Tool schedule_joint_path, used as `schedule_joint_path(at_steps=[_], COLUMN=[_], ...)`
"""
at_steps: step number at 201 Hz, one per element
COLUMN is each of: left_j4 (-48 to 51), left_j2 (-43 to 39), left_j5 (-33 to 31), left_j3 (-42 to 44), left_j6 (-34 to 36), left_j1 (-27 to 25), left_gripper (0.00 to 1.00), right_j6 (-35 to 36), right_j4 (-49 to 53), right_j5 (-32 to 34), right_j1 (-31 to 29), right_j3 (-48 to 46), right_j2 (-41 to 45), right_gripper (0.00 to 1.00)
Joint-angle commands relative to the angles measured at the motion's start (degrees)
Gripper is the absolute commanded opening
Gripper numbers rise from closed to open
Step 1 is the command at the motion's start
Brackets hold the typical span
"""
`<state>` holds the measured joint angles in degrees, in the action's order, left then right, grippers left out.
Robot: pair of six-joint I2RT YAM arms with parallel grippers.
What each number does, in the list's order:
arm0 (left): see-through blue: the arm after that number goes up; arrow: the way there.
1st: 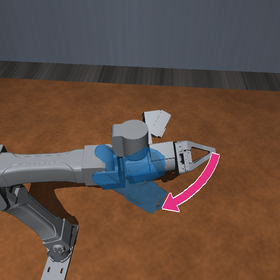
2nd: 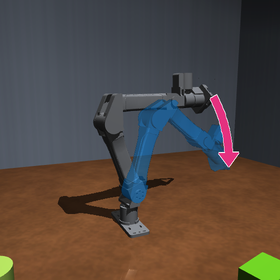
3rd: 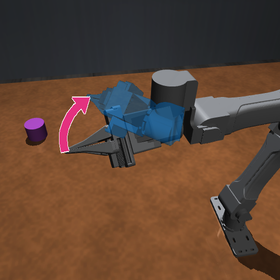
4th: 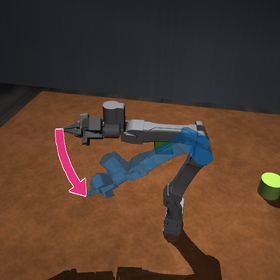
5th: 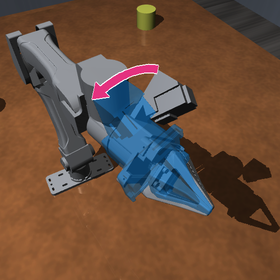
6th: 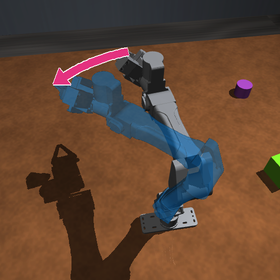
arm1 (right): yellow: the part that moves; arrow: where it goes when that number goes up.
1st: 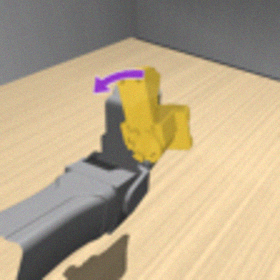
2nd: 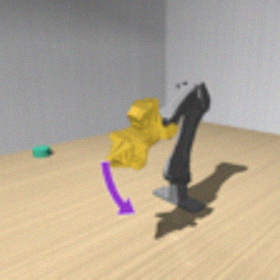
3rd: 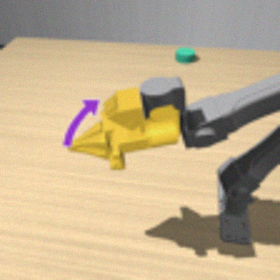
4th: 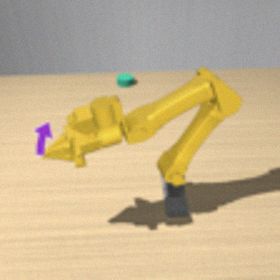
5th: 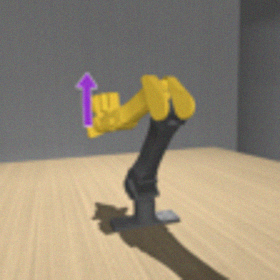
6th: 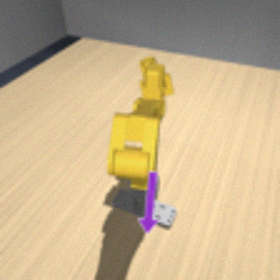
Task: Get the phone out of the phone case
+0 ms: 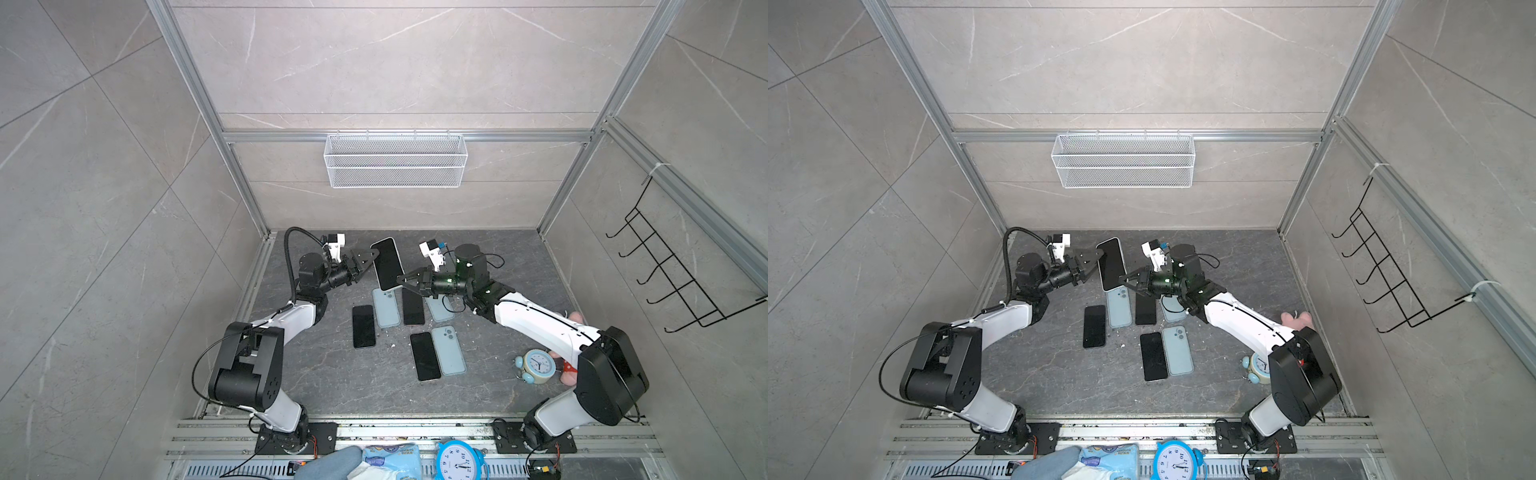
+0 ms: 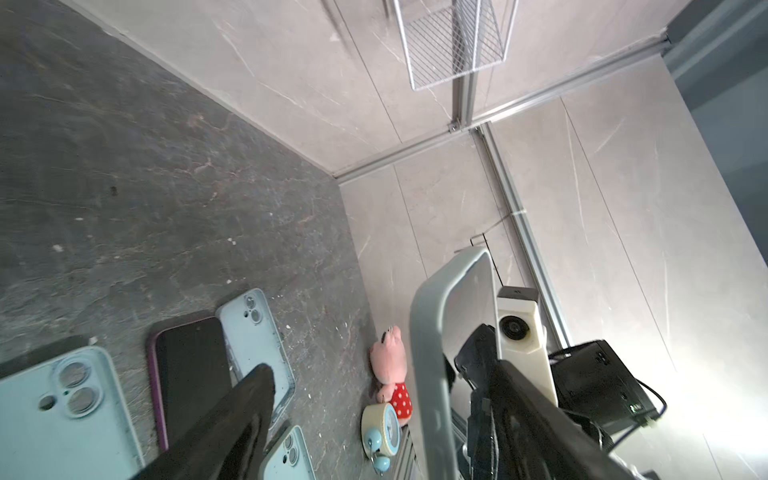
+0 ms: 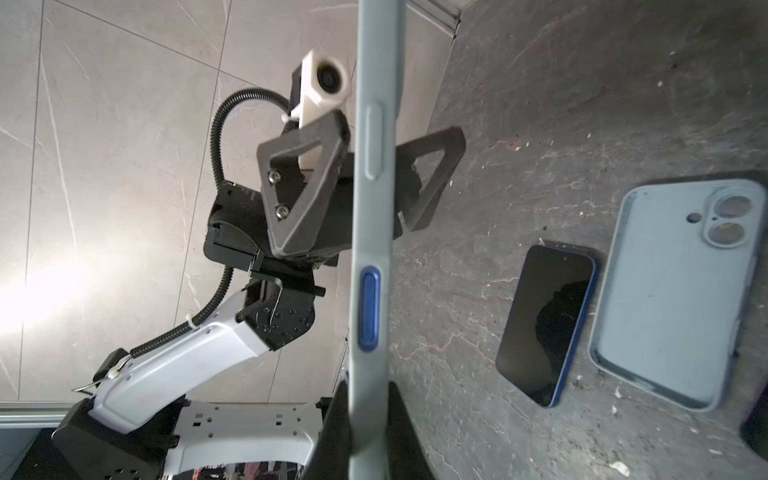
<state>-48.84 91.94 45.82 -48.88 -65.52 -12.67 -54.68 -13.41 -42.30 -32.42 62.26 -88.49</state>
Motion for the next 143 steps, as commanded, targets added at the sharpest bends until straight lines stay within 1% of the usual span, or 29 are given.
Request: schedule_joint_path(at_steps=[1,13,27,35,62,82,91,96,100,104,113,117,128,130,143], left_j4=[-11.43,-14.33,-14.67,-14.10,-13.65,-13.78,-13.76,-13.46,-13.09,-12.88,-12.24,-11.42,-7.02,-5.84,1.22], left_j2=[1.70,2.87,3.63,3.68,3.82,3.65,3.23,2.94,2.50,2.02,0.39,-0.64,-4.09,-4.72,-8.83], left_j5=[3.97,4.76,5.54,5.62,5.68,5.75,5.39,4.84,4.07,3.11,0.00,-2.01,-8.66,-9.84,-18.99], left_j3=[-3.20,-3.58,-3.85,-3.54,-2.98,-3.06,-3.13,-3.10,-3.12,-3.10,-3.08,-3.03,-3.28,-3.40,-4.97], left_j6=[-5.19,-6.88,-7.31,-6.90,-6.56,-6.97,-7.10,-7.14,-7.23,-7.26,-7.22,-6.91,-4.90,-4.27,-0.17], left_j1=[-0.78,-1.15,-1.30,-1.31,-1.31,-1.27,-1.24,-1.29,-1.30,-1.36,-1.51,-1.68,-2.69,-3.04,-5.93], left_gripper=[0.74,0.67,0.50,0.42,0.26,0.11,0.01,0.00,0.00,0.00,0.00,0.00,0.00,0.00,0.00], right_j6=[-1.60,-1.71,-1.90,-2.06,-2.63,-2.55,-2.47,-2.31,-2.16,-2.04,-2.38,-2.87,-4.48,-5.07,-7.00], right_j4=[-6.58,-6.89,-7.18,-7.41,-8.21,-8.21,-8.26,-8.21,-8.21,-8.20,-8.91,-9.63,-12.26,-13.30,-18.79], right_j5=[-2.19,-2.51,-2.43,-2.43,-3.04,-3.40,-3.17,-2.91,-2.57,-2.18,-0.40,0.89,6.05,7.64,12.52], right_j1=[0.09,0.17,0.42,0.60,1.43,2.14,2.44,2.45,2.46,2.46,2.45,2.45,2.39,2.28,2.06], right_j3=[-0.43,-0.52,-0.79,-0.93,-1.34,-1.79,-2.29,-2.49,-2.71,-3.00,-4.45,-5.50,-9.57,-10.83,-16.06], right_j2=[1.92,1.75,1.70,1.69,1.50,1.71,2.28,2.62,3.07,3.54,4.94,5.76,8.62,9.59,13.00], right_gripper=[0.00,0.00,0.00,0.00,0.00,0.00,0.00,0.00,0.06,0.15,0.39,0.47,0.61,0.65,0.73])
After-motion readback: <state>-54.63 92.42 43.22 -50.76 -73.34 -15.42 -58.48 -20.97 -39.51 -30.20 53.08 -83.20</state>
